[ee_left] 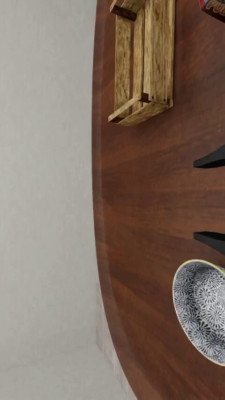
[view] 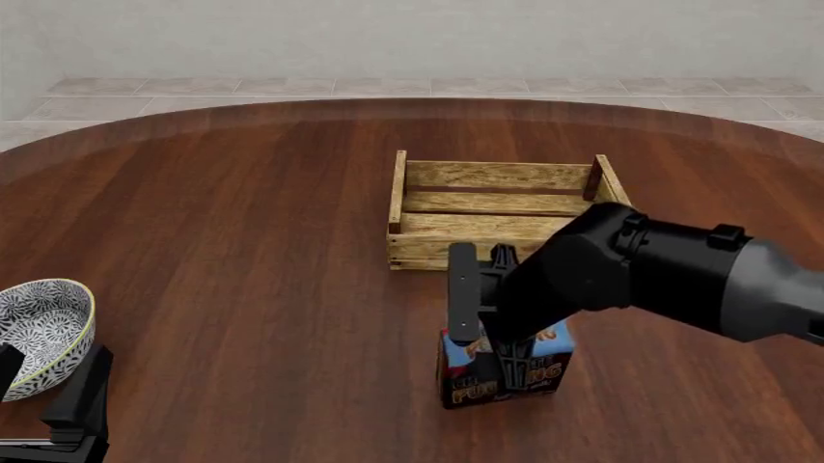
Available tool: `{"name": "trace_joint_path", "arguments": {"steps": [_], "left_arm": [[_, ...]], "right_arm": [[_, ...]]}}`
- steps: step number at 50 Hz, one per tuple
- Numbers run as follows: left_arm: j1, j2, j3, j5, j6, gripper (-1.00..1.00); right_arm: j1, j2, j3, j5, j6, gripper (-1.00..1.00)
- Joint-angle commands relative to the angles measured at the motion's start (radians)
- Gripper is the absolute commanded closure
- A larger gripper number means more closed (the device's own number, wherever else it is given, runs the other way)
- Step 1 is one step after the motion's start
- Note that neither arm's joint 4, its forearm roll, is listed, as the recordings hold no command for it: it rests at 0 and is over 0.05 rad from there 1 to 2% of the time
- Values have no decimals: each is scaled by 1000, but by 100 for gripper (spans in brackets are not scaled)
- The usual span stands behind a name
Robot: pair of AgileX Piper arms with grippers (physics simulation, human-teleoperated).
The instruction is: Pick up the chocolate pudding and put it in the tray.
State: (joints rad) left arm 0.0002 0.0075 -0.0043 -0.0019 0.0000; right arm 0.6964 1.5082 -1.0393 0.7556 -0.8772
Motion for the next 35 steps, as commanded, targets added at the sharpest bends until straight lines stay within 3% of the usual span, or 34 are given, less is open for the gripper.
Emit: {"name": "trace_joint_path", "arguments": {"steps": [1, 35], "left_arm": [[0, 0, 0, 0, 0, -100], [0, 0, 0, 0, 0, -100]], "right_arm": [[3, 7, 7, -13, 9, -100], [3, 18, 57, -64, 43, -100]]}}
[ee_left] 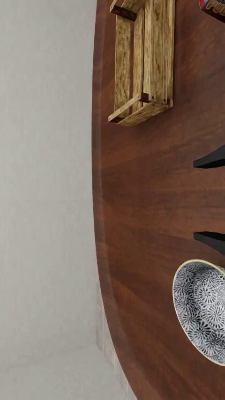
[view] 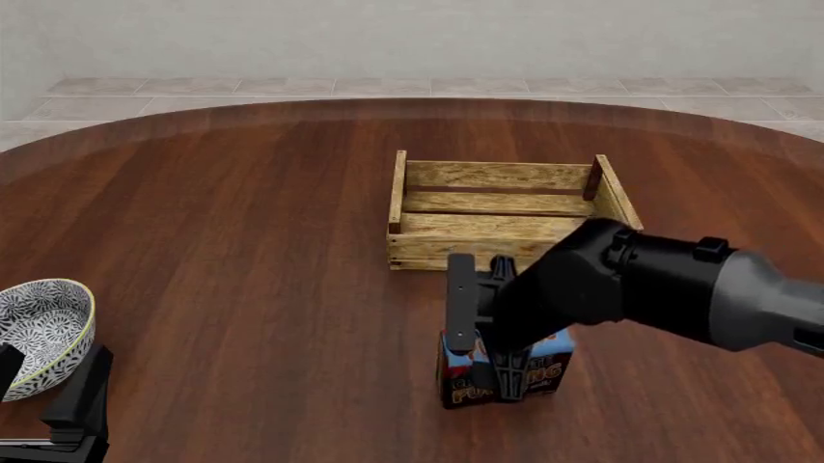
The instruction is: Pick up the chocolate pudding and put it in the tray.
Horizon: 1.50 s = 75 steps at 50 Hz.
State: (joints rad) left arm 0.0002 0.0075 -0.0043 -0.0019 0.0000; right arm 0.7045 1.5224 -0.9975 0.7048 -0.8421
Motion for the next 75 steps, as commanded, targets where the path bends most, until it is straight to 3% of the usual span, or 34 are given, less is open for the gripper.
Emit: {"name": "trace_joint_path", "arguments": {"steps": [1, 20, 75], "left_arm": [[0, 0, 0, 0, 0, -100], [0, 0, 0, 0, 0, -100], [0, 0, 0, 0, 0, -100]], "right_arm": [[-5, 2, 13, -10, 9, -100], [-35, 18, -12, 7, -13, -100], [-14, 62, 17, -67, 39, -100]]}}
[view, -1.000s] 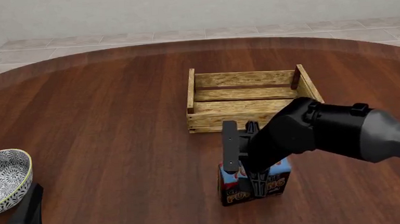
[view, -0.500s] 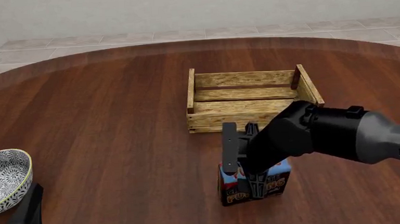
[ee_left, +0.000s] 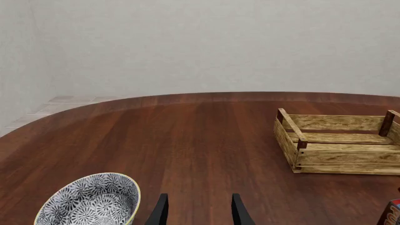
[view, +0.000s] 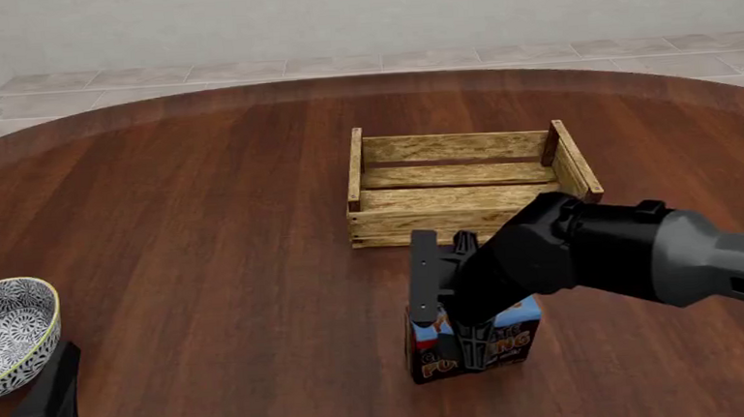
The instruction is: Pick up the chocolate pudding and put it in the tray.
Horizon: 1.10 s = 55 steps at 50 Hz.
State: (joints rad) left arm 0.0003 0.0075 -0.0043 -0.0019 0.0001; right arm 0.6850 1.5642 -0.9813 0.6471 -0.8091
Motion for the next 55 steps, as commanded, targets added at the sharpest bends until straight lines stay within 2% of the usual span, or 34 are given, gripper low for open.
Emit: {"name": "trace_joint_path", "arguments": {"steps": [1, 5, 6, 7, 8, 9, 22, 27, 28, 30, 31, 34, 36, 39, 40, 44, 45, 47, 48, 55], "left_arm": [[0, 0, 0, 0, 0, -100], [0, 0, 0, 0, 0, -100], [0, 0, 0, 0, 0, -100], [0, 0, 0, 0, 0, -100], [0, 0, 0, 0, 0, -100], [0, 0, 0, 0, 0, -100], [0, 0, 0, 0, 0, -100], [0, 0, 0, 0, 0, -100], [0, 0, 0, 0, 0, -100], [0, 0, 0, 0, 0, -100], [0, 0, 0, 0, 0, -100], [0, 0, 0, 0, 0, -100], [0, 0, 0, 0, 0, -100], [0, 0, 0, 0, 0, -100], [0, 0, 0, 0, 0, -100], [0, 0, 0, 0, 0, -100], [0, 0, 0, 0, 0, -100], [0, 0, 0, 0, 0, -100], [0, 0, 0, 0, 0, -100], [0, 0, 0, 0, 0, -100]], "right_arm": [[4, 22, 0, -10, 5, -100], [4, 31, -4, -8, 15, -100], [-7, 55, -32, 5, 41, -100], [11, 34, -4, 1, 37, 100], [6, 40, -13, 2, 36, 100], [28, 27, -4, 11, 58, 100], [66, -6, -16, 24, 72, 100], [34, -3, -51, 39, 37, 100], [8, 5, -71, 39, 13, 100], [5, -3, -83, 56, 5, 100], [-24, 3, -101, 51, -24, 100], [-41, -3, -130, 80, -40, 100], [-71, 2, -148, 86, -70, 100], [-78, -13, -168, 105, -79, 100], [-103, -10, -186, 114, -106, 100], [-133, -16, -233, 129, -154, 100], [-161, -9, -244, 119, -185, 100], [-161, -12, -266, 144, -185, 100], [-201, 1, -280, 136, -221, 100], [-217, -18, -356, 182, -254, 100]]}}
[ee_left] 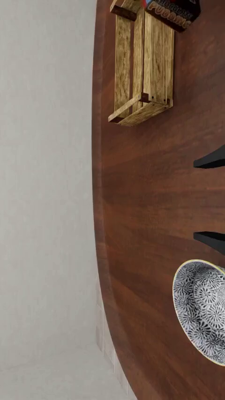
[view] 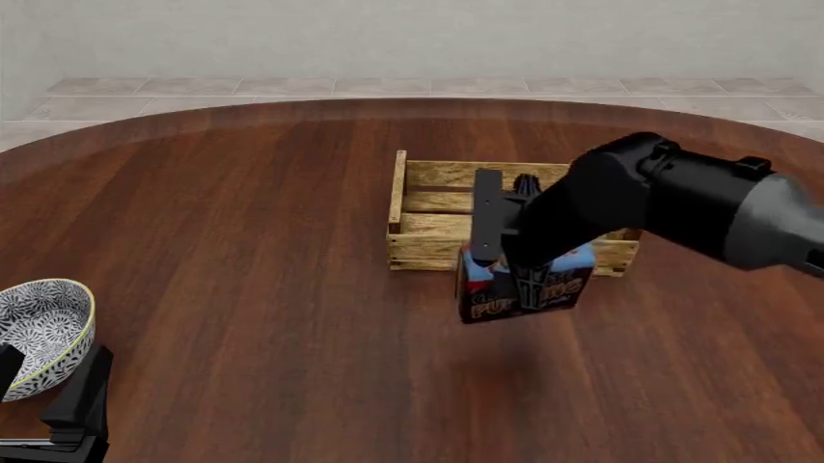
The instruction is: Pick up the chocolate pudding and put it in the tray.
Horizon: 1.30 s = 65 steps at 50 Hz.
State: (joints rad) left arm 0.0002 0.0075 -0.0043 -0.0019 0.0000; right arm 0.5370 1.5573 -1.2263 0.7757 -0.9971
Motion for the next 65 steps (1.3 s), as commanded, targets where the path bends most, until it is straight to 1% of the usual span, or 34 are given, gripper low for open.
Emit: {"name": "trace_joint_path", "arguments": {"steps": [1, 2, 3, 5, 6, 10, 11, 12, 13, 15, 26, 31, 32, 41, 44, 52, 53, 54, 56, 58, 59, 60, 65], "left_arm": [[0, 0, 0, 0, 0, -100], [0, 0, 0, 0, 0, -100], [0, 0, 0, 0, 0, -100], [0, 0, 0, 0, 0, -100], [0, 0, 0, 0, 0, -100], [0, 0, 0, 0, 0, -100], [0, 0, 0, 0, 0, -100], [0, 0, 0, 0, 0, -100], [0, 0, 0, 0, 0, -100], [0, 0, 0, 0, 0, -100], [0, 0, 0, 0, 0, -100], [0, 0, 0, 0, 0, -100], [0, 0, 0, 0, 0, -100], [0, 0, 0, 0, 0, -100], [0, 0, 0, 0, 0, -100], [0, 0, 0, 0, 0, -100], [0, 0, 0, 0, 0, -100], [0, 0, 0, 0, 0, -100], [0, 0, 0, 0, 0, -100], [0, 0, 0, 0, 0, -100], [0, 0, 0, 0, 0, -100], [0, 0, 0, 0, 0, -100], [0, 0, 0, 0, 0, -100]], "right_arm": [[-78, -13, -133, 63, -78, 100], [-88, -12, -138, 59, -90, 100], [-89, -16, -163, 75, -92, 100], [-95, -15, -176, 76, -102, 100], [-107, -13, -196, 77, -116, 100], [-111, -15, -220, 82, -129, 100], [-115, -14, -227, 81, -137, 100], [-130, -14, -222, 65, -159, 100], [-126, -8, -239, 73, -148, 100], [-131, -7, -241, 71, -159, 100], [-133, 36, -324, 65, -178, 100], [-138, 58, -341, 39, -193, 100], [-143, 76, -360, 28, -200, 100], [-135, 114, -370, -17, -198, 100], [-146, 146, -382, -44, -218, 100], [-144, 193, -397, -83, -226, 100], [-154, 199, -387, -105, -249, 100], [-161, 215, -399, -118, -257, 100], [-159, 227, -421, -119, -244, 100], [-169, 241, -423, -136, -253, 100], [-166, 249, -434, -133, -246, 100], [-170, 255, -433, -140, -253, 100], [-170, 278, -447, -157, -252, 100]]}}
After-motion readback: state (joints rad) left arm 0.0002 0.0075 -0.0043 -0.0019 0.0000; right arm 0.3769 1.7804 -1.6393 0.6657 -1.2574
